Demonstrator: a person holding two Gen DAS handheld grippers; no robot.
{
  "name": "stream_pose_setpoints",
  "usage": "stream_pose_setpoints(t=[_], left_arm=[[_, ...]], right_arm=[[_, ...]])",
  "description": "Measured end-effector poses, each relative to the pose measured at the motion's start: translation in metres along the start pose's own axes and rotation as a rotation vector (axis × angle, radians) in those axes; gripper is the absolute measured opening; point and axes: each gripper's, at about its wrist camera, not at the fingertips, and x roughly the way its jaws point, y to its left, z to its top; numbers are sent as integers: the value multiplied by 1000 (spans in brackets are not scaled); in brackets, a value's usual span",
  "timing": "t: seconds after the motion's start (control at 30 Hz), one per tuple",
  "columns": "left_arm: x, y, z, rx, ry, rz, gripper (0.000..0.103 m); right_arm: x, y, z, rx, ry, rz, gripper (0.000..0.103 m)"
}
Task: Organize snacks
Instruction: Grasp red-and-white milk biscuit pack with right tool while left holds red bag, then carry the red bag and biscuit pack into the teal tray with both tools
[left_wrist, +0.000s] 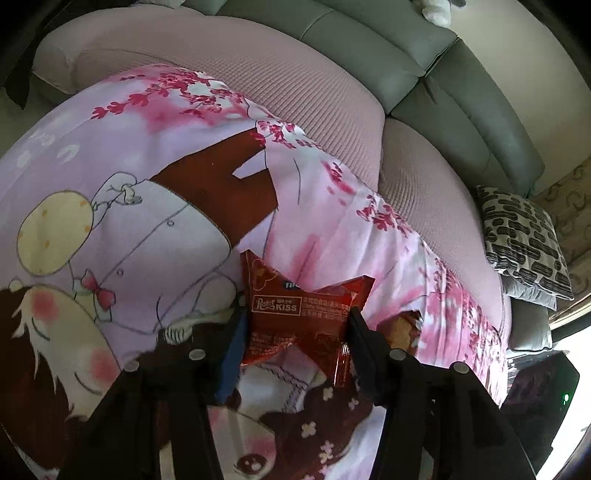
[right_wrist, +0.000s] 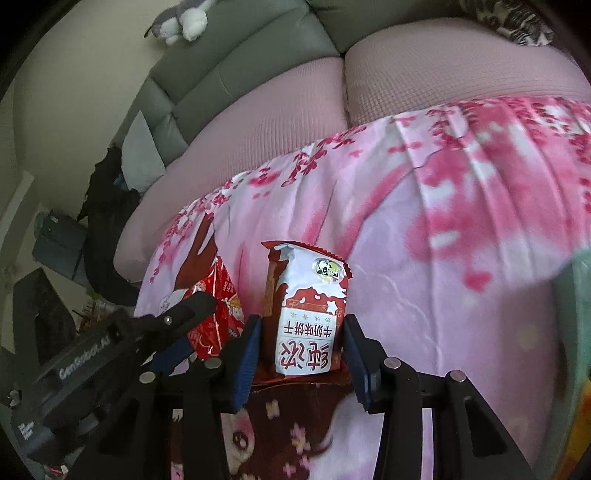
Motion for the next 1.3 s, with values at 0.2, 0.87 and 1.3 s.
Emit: stream_pose_setpoints(t=[0.2, 0.87, 1.3], left_arm=[[-29, -1, -25, -31, -61, -48, 54], [-114, -34, -119, 35, -215, -61, 54], [-113, -102, -176, 230, -213, -87, 55]], right_arm=[[-43, -7, -26, 2, -54, -36, 46], [-166, -27, -97, 0, -226, -191, 46], [-241, -90, -111, 103, -362, -331, 46]])
